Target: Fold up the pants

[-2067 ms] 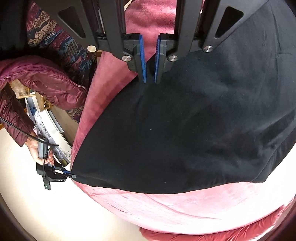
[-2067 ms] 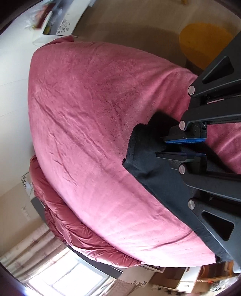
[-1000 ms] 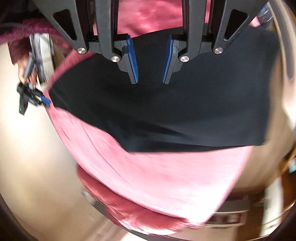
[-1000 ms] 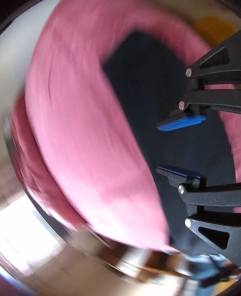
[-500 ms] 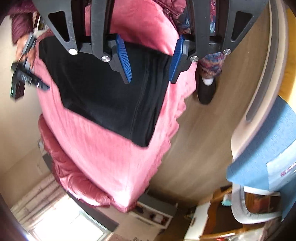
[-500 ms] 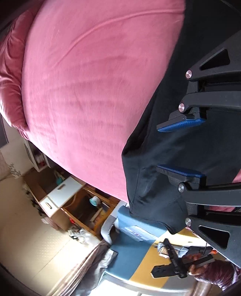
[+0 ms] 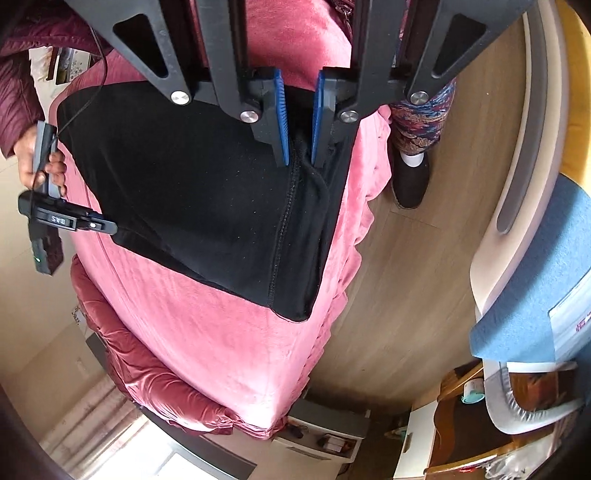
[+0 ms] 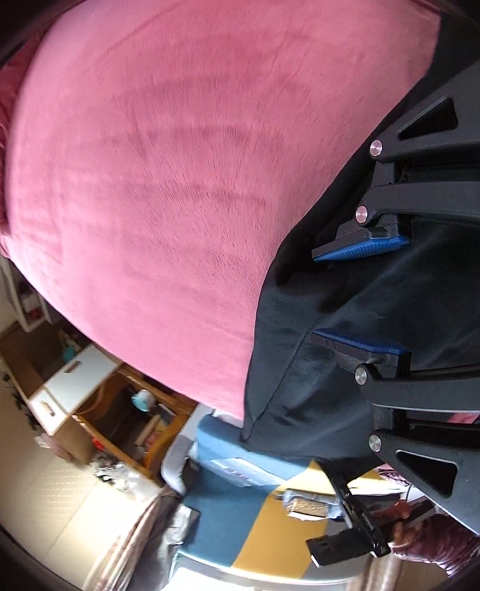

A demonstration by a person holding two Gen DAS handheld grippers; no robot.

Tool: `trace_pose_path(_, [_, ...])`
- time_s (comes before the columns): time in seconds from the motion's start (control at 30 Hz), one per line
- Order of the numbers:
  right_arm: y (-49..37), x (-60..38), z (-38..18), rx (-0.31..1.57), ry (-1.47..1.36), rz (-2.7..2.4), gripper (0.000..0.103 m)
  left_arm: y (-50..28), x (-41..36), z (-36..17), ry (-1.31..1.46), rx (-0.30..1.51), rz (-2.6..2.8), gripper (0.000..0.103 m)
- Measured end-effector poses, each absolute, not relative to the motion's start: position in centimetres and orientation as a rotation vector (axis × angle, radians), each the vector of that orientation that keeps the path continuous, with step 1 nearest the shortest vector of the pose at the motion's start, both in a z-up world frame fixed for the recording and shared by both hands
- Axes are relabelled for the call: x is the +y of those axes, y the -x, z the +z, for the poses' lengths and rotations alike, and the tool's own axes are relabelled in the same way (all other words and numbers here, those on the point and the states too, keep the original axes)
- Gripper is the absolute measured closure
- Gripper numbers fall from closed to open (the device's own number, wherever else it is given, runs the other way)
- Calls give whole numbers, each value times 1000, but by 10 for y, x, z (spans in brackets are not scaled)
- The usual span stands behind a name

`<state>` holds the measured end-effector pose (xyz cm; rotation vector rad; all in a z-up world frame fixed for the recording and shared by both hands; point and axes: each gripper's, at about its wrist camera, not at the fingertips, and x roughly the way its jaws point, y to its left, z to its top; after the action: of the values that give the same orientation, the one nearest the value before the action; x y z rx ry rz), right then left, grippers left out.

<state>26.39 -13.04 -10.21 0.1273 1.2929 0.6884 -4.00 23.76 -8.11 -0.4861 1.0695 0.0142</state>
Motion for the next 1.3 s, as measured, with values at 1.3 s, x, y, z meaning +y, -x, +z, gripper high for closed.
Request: trace_pose_path(1.3, [-213,-165,-109,1187,-55,393,81,9,128,-65,189,1059,-122,76])
